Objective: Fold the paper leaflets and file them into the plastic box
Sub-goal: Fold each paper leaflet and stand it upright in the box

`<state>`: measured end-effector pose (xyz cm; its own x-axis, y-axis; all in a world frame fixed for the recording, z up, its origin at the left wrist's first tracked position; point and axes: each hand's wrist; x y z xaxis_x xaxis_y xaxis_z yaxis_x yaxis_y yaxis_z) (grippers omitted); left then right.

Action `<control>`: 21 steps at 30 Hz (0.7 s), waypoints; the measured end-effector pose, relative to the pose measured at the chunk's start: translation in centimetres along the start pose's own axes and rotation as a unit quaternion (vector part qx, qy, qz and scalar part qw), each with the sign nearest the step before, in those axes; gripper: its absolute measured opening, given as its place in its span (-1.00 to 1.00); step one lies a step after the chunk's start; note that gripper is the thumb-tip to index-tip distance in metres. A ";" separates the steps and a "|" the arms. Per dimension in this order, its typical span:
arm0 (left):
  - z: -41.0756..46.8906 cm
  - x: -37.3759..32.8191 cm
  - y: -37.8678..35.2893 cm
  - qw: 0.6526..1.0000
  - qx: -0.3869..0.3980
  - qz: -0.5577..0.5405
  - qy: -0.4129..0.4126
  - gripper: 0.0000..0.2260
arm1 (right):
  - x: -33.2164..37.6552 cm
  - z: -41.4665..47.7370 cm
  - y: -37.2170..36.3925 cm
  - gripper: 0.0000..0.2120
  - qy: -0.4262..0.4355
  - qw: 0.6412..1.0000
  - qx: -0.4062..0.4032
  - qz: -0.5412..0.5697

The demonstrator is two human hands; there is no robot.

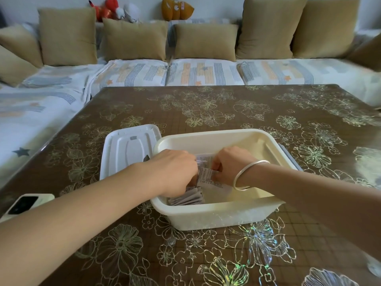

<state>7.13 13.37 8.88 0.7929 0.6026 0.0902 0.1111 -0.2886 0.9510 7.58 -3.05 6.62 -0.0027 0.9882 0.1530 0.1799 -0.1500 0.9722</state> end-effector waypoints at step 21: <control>0.8 0.8 0.7 0.997 0.030 -0.060 0.037 -0.92 | 2.4 0.5 -0.3 -0.73 0.039 0.992 -0.054 -0.106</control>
<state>8.33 13.09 9.43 0.7254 0.6884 0.0013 0.2391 -0.2536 0.9373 8.04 -0.63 6.62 -0.1061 0.9932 -0.0484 0.0599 0.0550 0.9967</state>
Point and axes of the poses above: each hand's wrist, its own z-axis towards the middle knuckle, its own y-axis out of the back of the hand, x = y × z, and after that the axes turned 11 degrees about -y, right-handed
